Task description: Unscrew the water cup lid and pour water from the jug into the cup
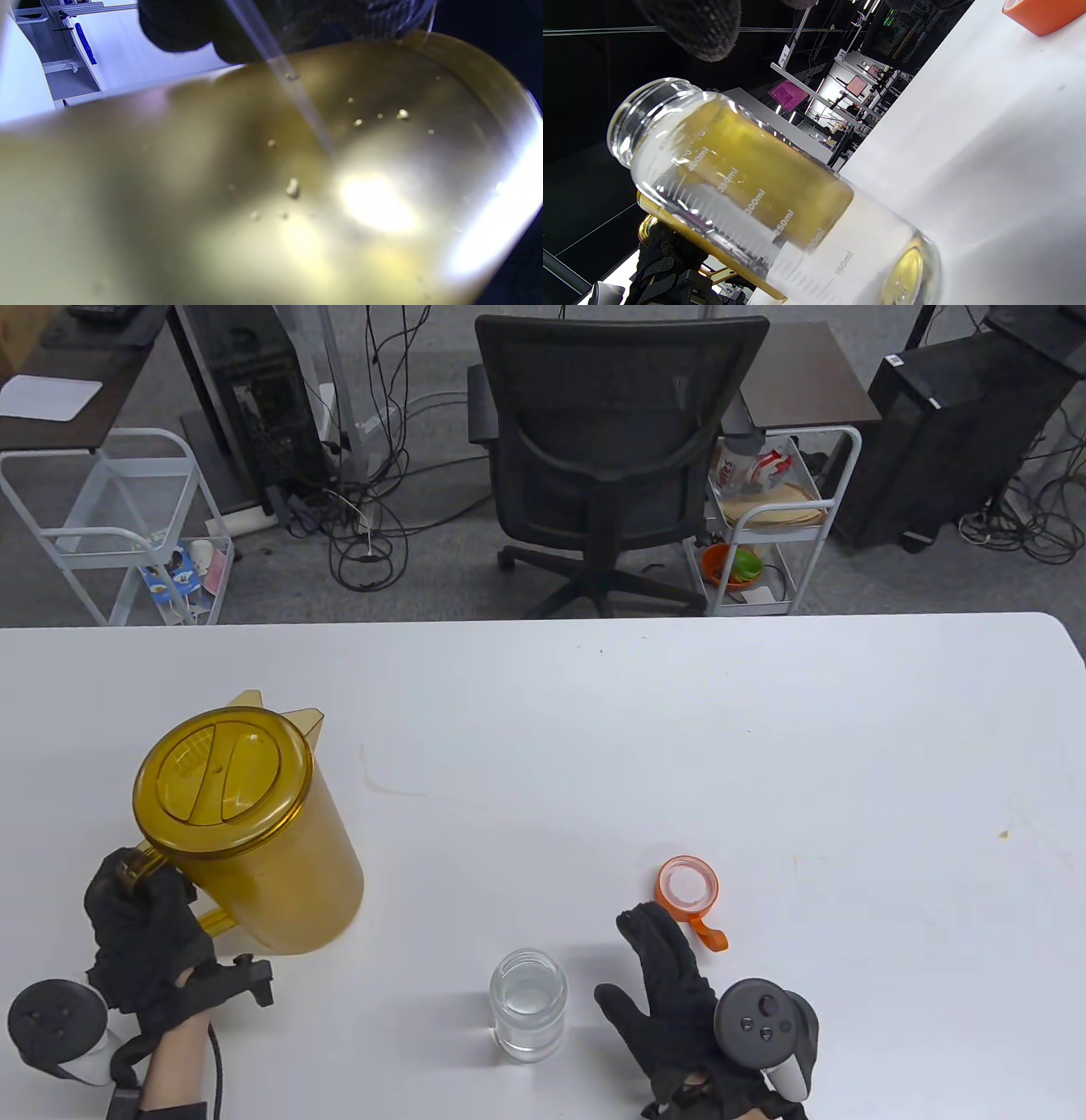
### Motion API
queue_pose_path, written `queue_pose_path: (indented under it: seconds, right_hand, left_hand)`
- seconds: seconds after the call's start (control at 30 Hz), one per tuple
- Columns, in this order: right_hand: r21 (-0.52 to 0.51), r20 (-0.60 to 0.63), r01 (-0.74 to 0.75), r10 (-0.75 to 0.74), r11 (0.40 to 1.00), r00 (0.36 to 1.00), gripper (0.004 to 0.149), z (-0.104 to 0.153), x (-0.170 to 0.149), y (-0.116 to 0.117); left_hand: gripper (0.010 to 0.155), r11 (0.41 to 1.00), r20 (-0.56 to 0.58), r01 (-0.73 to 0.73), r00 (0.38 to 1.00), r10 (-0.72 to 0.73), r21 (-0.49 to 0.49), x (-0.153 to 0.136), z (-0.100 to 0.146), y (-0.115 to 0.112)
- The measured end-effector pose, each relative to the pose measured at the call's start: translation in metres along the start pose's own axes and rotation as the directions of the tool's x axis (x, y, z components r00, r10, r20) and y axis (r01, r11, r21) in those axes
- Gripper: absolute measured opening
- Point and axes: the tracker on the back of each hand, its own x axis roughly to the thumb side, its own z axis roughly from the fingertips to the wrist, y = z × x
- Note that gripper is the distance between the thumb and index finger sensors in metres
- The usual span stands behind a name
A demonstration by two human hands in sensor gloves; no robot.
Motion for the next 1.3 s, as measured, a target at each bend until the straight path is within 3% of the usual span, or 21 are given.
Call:
queue_pose_path:
  seconds: [0.23,0.43,0.6,0.73,0.83,0.97,1.13,1.3]
  right_hand:
    - [0.001,-0.001,-0.003,0.003,1.000,1.000,0.080,0.000,0.000,0.000]
    - [0.005,0.000,-0.005,0.005,1.000,1.000,0.080,0.001,0.000,0.001]
    - [-0.001,0.000,-0.019,0.019,1.000,1.000,0.079,0.001,0.000,0.000]
    - [0.000,-0.006,-0.005,0.005,1.000,1.000,0.078,-0.001,-0.002,-0.001]
    - [0.004,-0.016,0.004,-0.004,1.000,1.000,0.078,-0.001,-0.004,-0.001]
    - [0.007,-0.018,0.003,-0.003,1.000,1.000,0.077,-0.001,-0.004,-0.001]
    - [0.006,-0.010,0.007,-0.007,1.000,1.000,0.077,-0.001,-0.005,-0.001]
    - [-0.002,-0.020,-0.024,0.024,1.000,1.000,0.075,-0.001,-0.003,-0.001]
  left_hand:
    - [0.063,1.000,0.024,-0.007,1.000,0.008,-0.026,0.005,0.001,0.004]
    - [0.086,0.996,0.095,0.033,0.995,-0.025,-0.085,0.023,-0.002,0.016]
    - [0.082,0.999,0.155,0.036,0.988,-0.029,-0.040,0.042,0.010,0.033]
    - [0.079,0.997,0.268,-0.004,0.963,0.025,-0.079,0.081,0.029,0.035]
    - [0.077,0.987,0.301,0.029,0.953,0.021,-0.159,0.107,0.046,0.023]
    - [0.077,0.941,0.317,0.052,0.946,0.060,-0.334,0.125,0.067,-0.013]
    - [0.078,0.818,0.230,0.035,0.966,0.121,-0.575,0.108,0.095,-0.071]
    - [0.078,0.739,0.124,0.022,0.989,0.084,-0.674,0.082,0.114,-0.104]
